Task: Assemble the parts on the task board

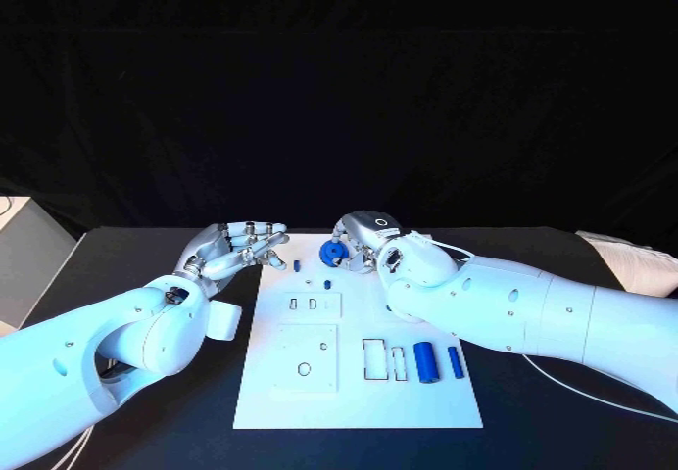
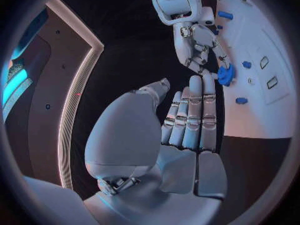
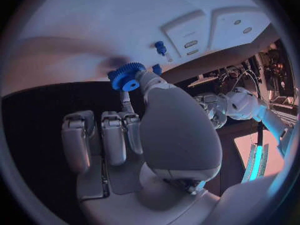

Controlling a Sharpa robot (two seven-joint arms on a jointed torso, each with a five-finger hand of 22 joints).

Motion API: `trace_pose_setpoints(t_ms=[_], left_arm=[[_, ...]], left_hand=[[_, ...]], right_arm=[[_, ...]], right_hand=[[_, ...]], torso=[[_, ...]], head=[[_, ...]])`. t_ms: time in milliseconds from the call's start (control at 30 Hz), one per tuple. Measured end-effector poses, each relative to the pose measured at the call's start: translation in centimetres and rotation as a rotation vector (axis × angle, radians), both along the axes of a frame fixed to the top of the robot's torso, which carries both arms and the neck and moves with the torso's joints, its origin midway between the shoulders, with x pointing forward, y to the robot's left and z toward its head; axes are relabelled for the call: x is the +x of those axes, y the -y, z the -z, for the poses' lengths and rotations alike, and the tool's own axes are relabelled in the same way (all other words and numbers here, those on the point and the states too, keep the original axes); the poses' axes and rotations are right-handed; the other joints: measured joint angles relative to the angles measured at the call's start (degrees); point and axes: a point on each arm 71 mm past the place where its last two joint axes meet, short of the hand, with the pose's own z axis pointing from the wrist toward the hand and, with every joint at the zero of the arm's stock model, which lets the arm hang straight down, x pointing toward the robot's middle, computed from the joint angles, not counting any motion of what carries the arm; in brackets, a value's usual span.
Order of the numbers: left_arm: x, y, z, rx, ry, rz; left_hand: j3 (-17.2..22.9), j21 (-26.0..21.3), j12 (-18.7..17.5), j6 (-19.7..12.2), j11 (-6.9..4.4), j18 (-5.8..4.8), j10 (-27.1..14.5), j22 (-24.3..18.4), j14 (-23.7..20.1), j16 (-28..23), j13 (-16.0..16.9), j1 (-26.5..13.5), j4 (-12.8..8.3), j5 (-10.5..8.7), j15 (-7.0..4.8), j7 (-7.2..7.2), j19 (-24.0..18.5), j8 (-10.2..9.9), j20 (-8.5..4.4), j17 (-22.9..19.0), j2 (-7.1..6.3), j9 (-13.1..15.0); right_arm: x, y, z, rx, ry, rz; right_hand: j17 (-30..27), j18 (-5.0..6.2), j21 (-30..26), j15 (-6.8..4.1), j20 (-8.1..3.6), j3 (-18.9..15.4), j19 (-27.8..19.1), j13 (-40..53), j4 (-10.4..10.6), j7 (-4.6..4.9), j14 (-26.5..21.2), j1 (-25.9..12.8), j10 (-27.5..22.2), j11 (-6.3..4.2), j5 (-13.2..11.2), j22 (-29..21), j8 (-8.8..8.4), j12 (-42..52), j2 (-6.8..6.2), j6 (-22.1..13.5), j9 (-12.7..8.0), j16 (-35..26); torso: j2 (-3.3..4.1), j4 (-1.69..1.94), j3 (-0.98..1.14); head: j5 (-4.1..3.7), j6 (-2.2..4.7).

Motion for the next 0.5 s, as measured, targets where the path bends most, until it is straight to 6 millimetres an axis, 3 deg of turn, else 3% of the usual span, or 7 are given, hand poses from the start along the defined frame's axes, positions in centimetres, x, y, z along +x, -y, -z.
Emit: trace_pose_setpoints(t_ms=[500], left_arm=[[0.0,0.05,0.0,0.002,0.001,0.002]], left_hand=[[0.0,0.0,0.0,0.0,0.0,0.0,0.0,0.0,0.0,0.0,0.0,0.0,0.0,0.0,0.0,0.0,0.0,0.0,0.0,0.0,0.0,0.0]], right_arm=[[0.5,-0.71,0.53,-0.013,0.002,0.008]], right_hand=[[0.0,0.0,0.3,0.0,0.0,0.0,0.0,0.0,0.0,0.01,0.0,0.0,0.0,0.0,0.0,0.0,-0.17,0.0,0.0,0.0,0.0,0.0]], torso=[[0.03,0.07,0.0]], head=[[0.05,-0.31]])
